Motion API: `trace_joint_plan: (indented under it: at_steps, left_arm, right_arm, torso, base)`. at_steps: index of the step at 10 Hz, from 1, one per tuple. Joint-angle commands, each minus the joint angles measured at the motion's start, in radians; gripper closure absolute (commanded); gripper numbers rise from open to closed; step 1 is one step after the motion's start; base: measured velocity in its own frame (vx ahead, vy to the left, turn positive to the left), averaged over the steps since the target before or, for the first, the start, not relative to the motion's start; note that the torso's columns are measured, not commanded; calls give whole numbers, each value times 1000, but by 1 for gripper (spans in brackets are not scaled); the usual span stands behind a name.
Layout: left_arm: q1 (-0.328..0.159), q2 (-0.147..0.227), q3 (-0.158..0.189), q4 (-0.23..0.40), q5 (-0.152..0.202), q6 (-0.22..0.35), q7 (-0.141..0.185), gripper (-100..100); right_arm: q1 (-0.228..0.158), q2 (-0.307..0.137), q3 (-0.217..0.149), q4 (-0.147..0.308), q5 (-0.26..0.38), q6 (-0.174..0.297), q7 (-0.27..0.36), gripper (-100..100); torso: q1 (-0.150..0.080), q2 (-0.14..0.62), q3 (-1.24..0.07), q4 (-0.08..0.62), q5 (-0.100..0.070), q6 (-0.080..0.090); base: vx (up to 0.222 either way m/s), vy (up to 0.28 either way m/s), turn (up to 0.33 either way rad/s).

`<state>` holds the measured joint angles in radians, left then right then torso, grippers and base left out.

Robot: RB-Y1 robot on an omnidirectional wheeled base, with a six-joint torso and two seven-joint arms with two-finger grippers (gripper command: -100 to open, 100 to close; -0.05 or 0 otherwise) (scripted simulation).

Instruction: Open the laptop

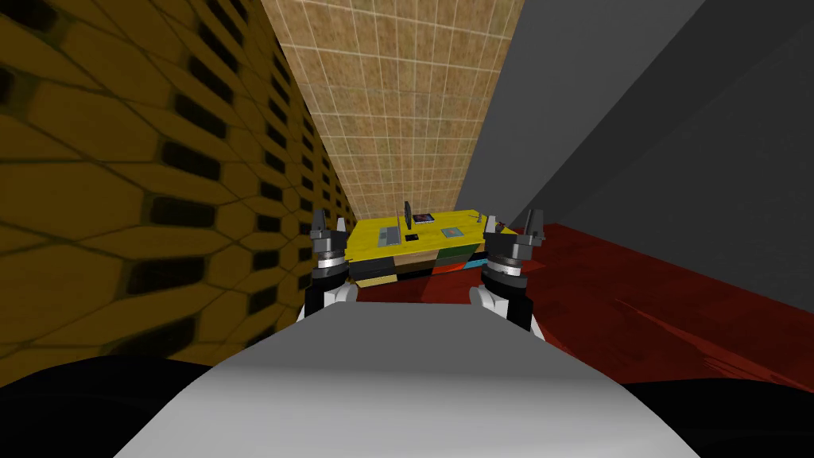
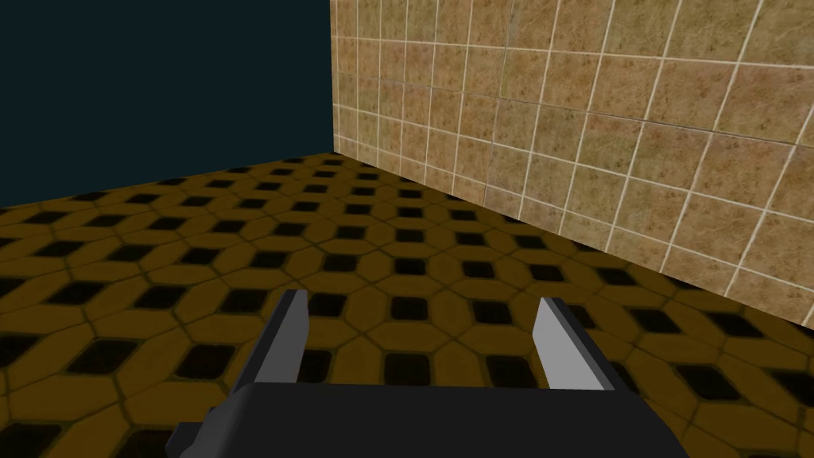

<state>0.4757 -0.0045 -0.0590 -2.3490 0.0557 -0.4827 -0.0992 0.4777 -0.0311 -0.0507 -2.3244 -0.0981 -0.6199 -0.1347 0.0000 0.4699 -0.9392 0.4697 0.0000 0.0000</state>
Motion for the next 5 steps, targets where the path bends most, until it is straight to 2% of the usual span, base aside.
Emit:
trace_joint_plan:
  at_steps: [1, 2, 3, 5]
  left_arm:
    - [0, 0, 0, 0, 0, 0, 0, 0]
    - [0, 0, 0, 0, 0, 0, 0, 0]
    - [-2, 30, 2, 3, -2, 9, -2, -100]
    - [-7, 71, 6, 9, -7, 30, -6, -100]
  right_arm:
    - [0, 0, 0, 0, 0, 0, 0, 0]
    - [0, 0, 0, 0, 0, 0, 0, 0]
    - [0, 0, 0, 0, 0, 0, 0, 0]
    - [0, 0, 0, 0, 0, 0, 0, 0]
  torso:
    - [0, 74, -148, 74, 0, 0]
    - [0, 148, -295, 148, 0, 0]
    - [0, 221, -443, 221, 0, 0]
    - [-1, 264, -532, 264, 0, 0]
  base:
    - [0, 0, 0]
    - [0, 0, 0]
    - [13, -12, -3]
    - [26, -26, -4]
